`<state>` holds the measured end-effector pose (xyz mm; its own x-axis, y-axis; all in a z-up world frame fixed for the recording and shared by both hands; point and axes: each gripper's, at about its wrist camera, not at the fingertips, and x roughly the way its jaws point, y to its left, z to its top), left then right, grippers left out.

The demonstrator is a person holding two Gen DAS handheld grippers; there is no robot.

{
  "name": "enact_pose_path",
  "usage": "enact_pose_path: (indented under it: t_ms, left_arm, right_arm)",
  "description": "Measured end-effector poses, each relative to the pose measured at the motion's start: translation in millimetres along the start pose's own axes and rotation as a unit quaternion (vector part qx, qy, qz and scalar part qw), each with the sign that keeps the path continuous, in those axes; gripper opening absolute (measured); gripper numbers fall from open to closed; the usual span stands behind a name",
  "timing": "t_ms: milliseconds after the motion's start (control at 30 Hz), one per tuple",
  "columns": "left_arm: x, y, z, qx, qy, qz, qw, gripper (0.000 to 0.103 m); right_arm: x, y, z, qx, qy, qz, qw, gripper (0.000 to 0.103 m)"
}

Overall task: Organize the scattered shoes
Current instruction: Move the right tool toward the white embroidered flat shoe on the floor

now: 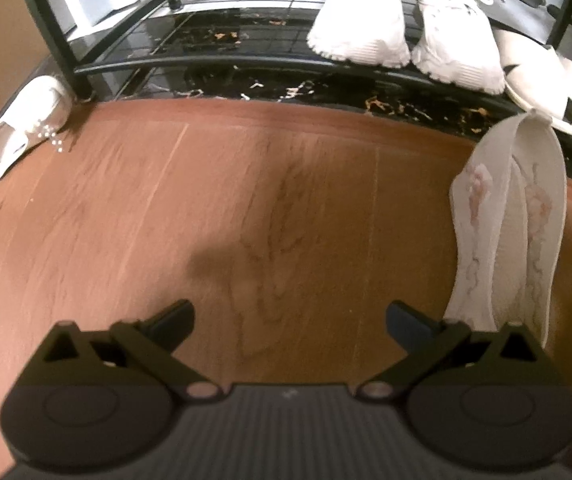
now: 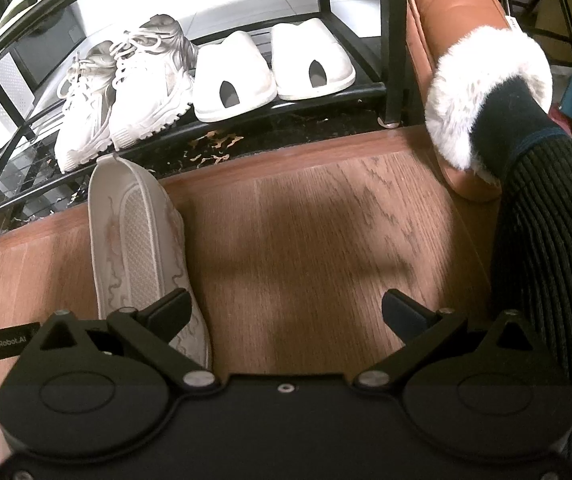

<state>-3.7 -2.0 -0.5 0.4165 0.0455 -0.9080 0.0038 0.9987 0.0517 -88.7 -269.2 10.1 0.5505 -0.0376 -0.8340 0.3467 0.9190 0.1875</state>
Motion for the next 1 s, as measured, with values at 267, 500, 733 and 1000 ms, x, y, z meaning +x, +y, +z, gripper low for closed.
enact_pose_path:
  t_ms: [267,500,733,1000]
  left_arm:
    - [-9,-10,-8,0.026,-0.065,0.019,0.9974,0.102]
    - [-29,0,-3,0.016,-0.13,0.004,0.9913,0.102]
    - [-39,0,-3,0.001,-0.166,-0.005,0.9861,0.102]
    - [-43,-1,-5,-0.008,-0.185,-0.008,0.9827,0.102]
  right_arm:
    - [-19,1,-6,0.008,-0.068,0.014,0.998,0.103]
    - [-15,0,6,0.005,-0.06,0.006,0.998,0.103]
    - [-21,2,5,0.003,-0.086,0.005,0.996,0.103]
    - [-25,3,5,-0.001,-0.11,0.0,0.994,0.103]
